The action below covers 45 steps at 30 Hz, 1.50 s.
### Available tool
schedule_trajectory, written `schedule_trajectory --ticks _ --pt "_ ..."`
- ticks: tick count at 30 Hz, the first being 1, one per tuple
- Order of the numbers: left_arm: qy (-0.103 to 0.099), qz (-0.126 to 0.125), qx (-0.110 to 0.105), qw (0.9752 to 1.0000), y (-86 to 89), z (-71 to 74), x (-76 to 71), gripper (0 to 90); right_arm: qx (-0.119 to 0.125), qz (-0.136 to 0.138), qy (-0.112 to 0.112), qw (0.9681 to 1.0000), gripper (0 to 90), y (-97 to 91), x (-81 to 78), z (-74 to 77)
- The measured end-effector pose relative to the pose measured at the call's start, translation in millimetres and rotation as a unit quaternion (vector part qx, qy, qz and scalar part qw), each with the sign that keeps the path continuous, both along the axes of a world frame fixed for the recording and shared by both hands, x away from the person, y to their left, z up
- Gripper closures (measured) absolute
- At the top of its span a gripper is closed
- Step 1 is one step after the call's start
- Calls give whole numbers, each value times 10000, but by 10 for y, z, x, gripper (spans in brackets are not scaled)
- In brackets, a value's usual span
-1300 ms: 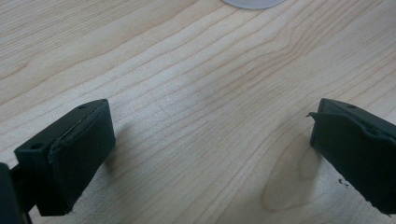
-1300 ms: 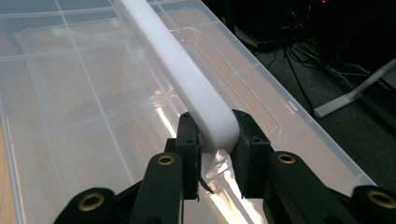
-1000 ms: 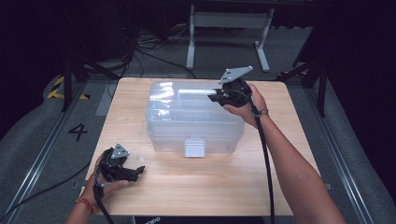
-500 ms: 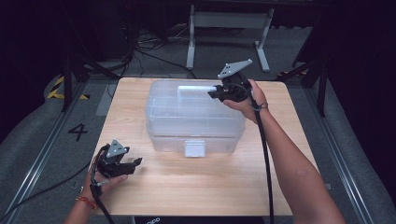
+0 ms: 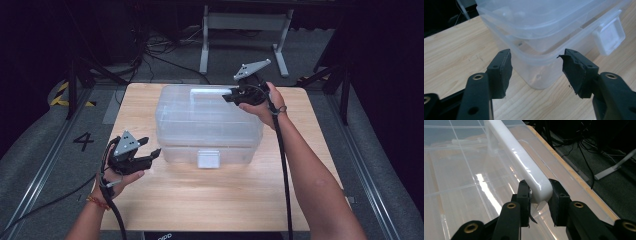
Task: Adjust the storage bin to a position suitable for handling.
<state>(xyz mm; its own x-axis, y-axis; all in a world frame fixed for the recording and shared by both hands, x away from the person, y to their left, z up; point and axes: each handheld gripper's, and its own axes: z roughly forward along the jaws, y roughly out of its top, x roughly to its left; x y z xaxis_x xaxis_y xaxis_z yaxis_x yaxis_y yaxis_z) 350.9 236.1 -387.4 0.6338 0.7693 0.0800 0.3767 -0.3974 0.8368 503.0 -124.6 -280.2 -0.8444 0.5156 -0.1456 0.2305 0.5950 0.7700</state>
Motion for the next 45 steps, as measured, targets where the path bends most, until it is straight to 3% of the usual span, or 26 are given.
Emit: schedule_trajectory --ticks 11,14,21,25,29,36,45 --pt "108 -87 -187 9997 -63 -20 121 569 -9 -11 21 10000 733 1 31 22" --pt "172 -198 -331 9991 -65 -46 160 619 -18 -16 24 10000 732 3 28 23" --pt "129 -211 -477 9986 -54 -87 195 748 6 -65 11 10000 730 1 10 15" --pt "113 -202 -518 9984 -37 -103 199 778 66 -234 29 9997 643 -40 -24 34" --pt "95 -205 -468 9986 -40 -97 192 783 90 -273 -110 9995 619 -141 -99 62" --pt "31 -210 -395 9990 -41 -77 193 792 581 -424 -413 9966 544 -552 -373 153" --pt "-6 -229 -279 9993 -34 -31 203 802 777 -489 -670 9935 439 -889 -681 100"
